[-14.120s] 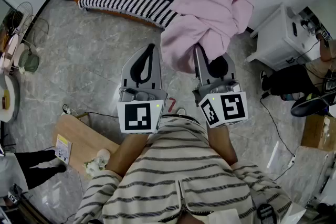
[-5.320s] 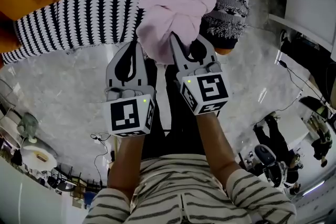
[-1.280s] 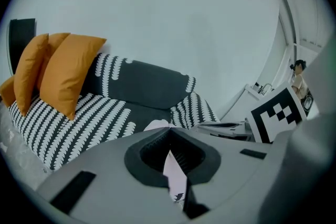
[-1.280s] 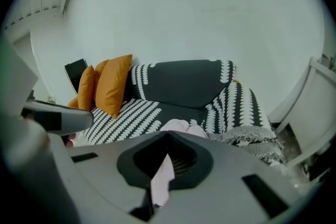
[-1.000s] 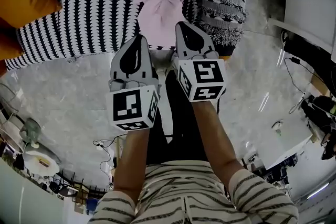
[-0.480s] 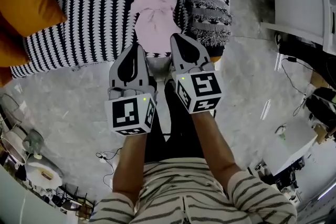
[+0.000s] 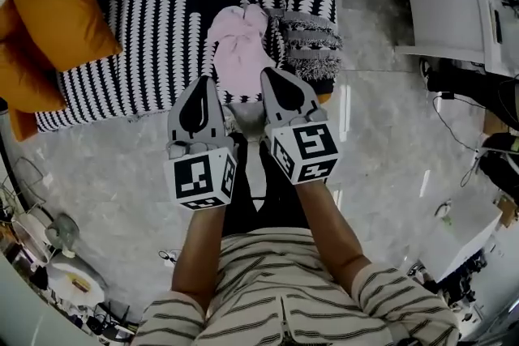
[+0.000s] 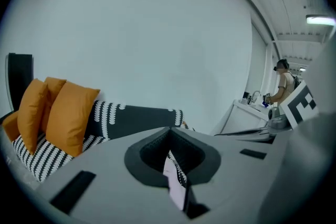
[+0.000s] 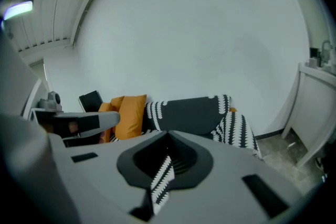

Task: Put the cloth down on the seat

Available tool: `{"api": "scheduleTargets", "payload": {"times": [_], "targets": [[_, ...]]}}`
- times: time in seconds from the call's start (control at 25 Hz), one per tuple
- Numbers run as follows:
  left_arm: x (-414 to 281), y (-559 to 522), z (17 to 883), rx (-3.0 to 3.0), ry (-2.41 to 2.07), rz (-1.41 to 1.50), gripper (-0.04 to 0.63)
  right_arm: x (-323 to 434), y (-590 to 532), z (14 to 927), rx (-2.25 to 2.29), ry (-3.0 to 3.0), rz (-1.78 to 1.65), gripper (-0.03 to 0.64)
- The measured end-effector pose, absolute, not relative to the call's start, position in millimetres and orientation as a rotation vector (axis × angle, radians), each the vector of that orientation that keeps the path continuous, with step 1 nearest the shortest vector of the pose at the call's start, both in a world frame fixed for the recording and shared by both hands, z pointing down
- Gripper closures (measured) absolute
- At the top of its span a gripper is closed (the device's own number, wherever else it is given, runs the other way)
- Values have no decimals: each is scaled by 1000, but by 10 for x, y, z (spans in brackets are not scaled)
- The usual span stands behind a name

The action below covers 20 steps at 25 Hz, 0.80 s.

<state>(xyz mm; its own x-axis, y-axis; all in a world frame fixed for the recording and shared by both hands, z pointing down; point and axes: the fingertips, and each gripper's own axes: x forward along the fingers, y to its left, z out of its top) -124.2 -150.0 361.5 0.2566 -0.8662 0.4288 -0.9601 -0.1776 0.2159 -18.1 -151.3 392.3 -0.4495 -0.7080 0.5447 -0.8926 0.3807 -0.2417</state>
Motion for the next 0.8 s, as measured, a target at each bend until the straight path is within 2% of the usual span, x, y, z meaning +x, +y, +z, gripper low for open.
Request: {"api": "scheduleTargets", "payload": {"times": [0.8], "targets": [[-1051,-1384,2020,2294,-1683,184,591,-270,-1425,2194,1398,-2440,444,604]]}}
